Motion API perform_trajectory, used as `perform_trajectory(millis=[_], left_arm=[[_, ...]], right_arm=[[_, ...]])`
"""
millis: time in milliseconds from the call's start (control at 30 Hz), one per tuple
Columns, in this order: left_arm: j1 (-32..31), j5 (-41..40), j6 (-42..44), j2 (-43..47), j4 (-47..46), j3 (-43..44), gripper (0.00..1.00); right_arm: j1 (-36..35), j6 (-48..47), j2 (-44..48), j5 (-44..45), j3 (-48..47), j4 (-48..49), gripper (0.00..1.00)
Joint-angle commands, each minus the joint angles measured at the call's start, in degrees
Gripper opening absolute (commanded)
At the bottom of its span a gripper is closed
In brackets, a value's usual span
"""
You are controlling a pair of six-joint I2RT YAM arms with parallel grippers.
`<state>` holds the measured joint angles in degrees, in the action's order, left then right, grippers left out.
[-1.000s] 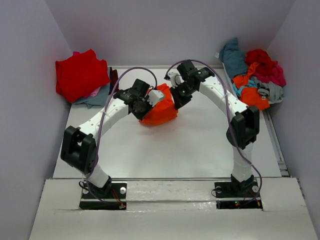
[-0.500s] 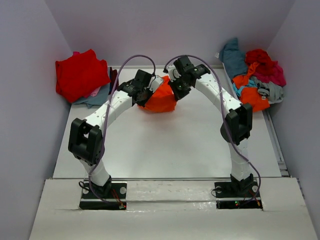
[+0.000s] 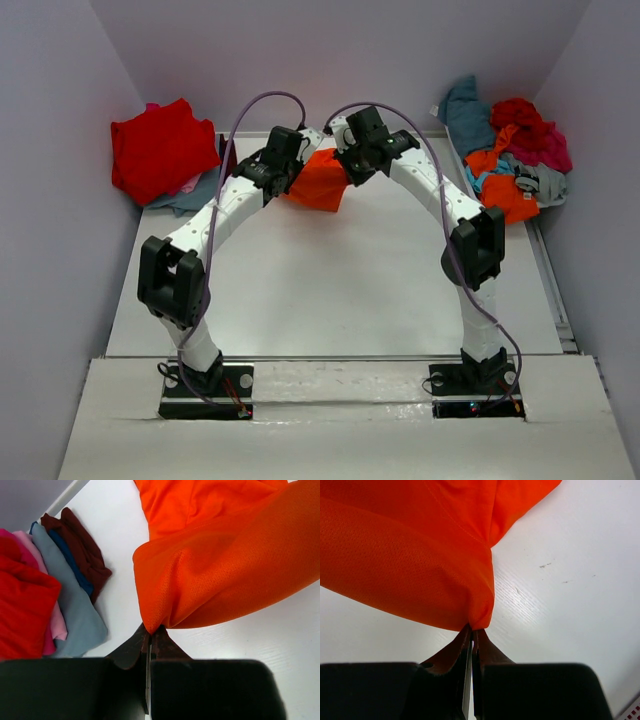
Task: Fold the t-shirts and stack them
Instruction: Fold the tshirt
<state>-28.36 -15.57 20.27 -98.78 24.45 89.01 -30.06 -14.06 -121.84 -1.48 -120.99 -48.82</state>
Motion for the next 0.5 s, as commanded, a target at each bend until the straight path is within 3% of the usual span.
perform_trajectory(millis=[0, 467], left_arm=[[0.6, -3.1, -0.3, -0.1, -3.3, 1.5, 0.06], [0.6, 6.3, -0.4, 10.3, 3.0, -13.2, 0.06]], right_arm=[[-0.1, -1.3, 2.7, 1.9, -0.9, 3.7, 0.07], [-0.1, 3.8, 10.6, -11.6, 10.3, -5.3, 0.07]])
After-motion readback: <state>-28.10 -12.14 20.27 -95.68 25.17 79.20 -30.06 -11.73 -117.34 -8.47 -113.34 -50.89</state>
